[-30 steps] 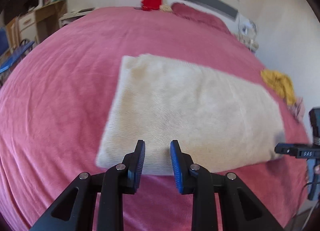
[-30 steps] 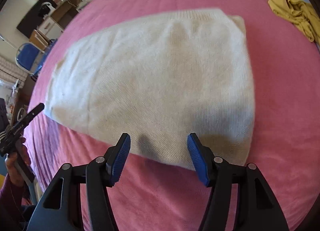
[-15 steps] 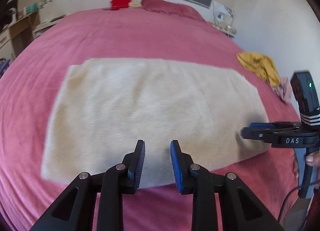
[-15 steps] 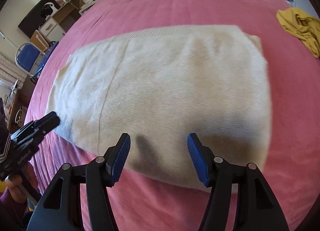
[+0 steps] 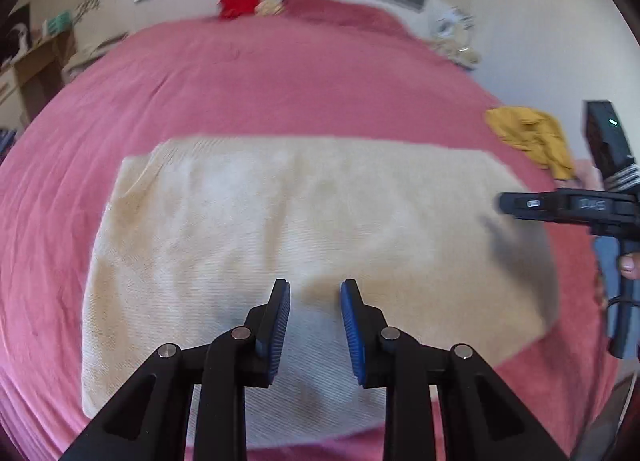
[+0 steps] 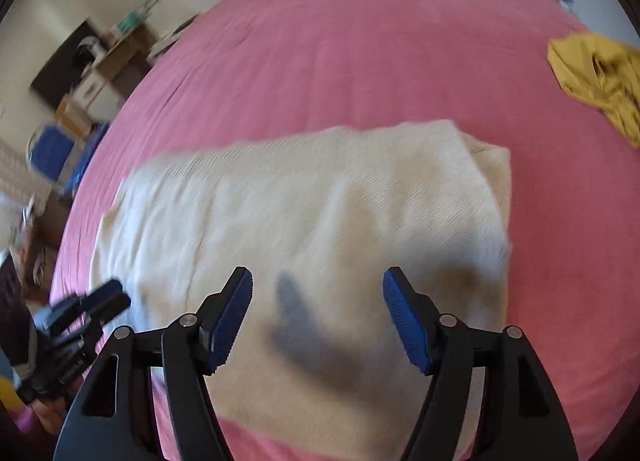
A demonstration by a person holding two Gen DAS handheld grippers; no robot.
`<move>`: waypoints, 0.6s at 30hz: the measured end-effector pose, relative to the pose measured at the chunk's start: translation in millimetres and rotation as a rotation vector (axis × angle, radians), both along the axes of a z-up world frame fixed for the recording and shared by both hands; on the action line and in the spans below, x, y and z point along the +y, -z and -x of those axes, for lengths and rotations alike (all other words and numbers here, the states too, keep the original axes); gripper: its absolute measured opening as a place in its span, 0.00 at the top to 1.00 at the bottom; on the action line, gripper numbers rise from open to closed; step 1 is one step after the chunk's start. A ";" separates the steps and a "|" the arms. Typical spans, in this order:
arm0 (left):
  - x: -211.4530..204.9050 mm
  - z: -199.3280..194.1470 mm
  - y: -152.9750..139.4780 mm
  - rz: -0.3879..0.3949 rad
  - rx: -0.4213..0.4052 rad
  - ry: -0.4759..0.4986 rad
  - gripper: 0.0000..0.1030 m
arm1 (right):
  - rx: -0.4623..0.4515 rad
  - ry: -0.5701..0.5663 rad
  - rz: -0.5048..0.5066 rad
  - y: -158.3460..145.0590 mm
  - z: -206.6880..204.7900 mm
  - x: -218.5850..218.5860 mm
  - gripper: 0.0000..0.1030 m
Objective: Fold clothes
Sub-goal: 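Move both grippers to the folded edge of the sweater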
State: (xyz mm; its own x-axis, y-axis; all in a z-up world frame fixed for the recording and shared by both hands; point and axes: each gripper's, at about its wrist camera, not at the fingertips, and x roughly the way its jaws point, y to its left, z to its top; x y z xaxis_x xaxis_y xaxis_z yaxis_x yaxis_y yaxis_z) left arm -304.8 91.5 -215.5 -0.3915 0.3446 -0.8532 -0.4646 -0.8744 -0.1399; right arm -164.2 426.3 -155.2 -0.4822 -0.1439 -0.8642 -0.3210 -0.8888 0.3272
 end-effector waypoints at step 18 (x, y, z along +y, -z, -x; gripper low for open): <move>-147.0 91.4 -13.3 -0.388 -0.115 -0.310 0.64 | 0.138 0.091 0.444 9.5 -31.7 63.7 0.20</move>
